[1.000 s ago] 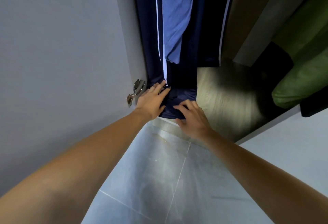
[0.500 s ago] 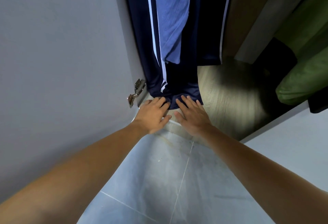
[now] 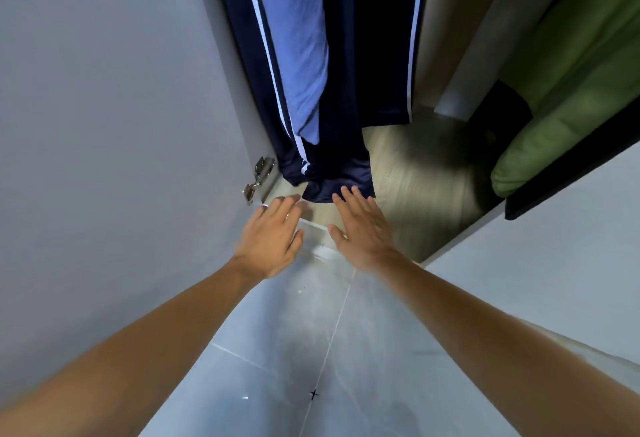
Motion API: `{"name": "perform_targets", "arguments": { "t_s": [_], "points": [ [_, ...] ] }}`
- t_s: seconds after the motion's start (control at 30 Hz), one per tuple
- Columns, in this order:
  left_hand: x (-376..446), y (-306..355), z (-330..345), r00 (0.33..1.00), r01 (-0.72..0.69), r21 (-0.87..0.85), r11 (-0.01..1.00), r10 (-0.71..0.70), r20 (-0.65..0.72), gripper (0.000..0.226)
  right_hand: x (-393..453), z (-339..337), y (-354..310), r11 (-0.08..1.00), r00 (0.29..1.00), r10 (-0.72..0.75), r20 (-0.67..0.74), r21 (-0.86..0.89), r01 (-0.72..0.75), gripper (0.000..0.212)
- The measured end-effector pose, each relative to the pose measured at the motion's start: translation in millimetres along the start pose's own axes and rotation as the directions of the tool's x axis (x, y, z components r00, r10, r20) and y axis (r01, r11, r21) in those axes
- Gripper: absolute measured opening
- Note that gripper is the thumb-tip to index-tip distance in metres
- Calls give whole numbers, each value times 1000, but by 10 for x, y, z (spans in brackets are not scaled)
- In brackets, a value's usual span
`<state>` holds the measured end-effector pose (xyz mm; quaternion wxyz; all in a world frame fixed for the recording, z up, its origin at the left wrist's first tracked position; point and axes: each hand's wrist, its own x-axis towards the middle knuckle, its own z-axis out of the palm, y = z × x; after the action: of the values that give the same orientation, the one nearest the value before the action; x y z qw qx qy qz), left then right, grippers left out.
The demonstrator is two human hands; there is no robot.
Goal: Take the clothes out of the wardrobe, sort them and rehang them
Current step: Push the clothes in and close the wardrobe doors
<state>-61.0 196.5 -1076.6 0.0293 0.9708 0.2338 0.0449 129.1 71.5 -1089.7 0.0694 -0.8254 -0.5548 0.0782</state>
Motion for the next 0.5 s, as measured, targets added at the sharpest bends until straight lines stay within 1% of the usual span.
{"name": "perform_targets", "arguments": {
  "t_s": [0.1,0.2,0.3,0.43,0.5],
  "points": [
    [-297,149,-665,997,65,-17,998,-65,44,53,-303,-577,-300,999,1000,-11,3,43,11,71],
    [-580,320,-1601,990,130,-15,991,-129,59,55,-636,-1428,-658,995,1000,8,29,95,-11,66],
    [-899,542,-2727,975,220,-59,974,-218,39,54,-1127,-2448,-1007,986,997,22,69,164,-33,64],
    [-1447,871,-4456,963,268,-96,959,-268,14,53,-1805,-3970,-1486,973,996,-5,88,229,-16,63],
    [-1755,1009,-5352,954,297,-83,951,-299,-12,52,-2106,-4697,-1761,969,996,-24,84,248,3,63]
  ]
}}
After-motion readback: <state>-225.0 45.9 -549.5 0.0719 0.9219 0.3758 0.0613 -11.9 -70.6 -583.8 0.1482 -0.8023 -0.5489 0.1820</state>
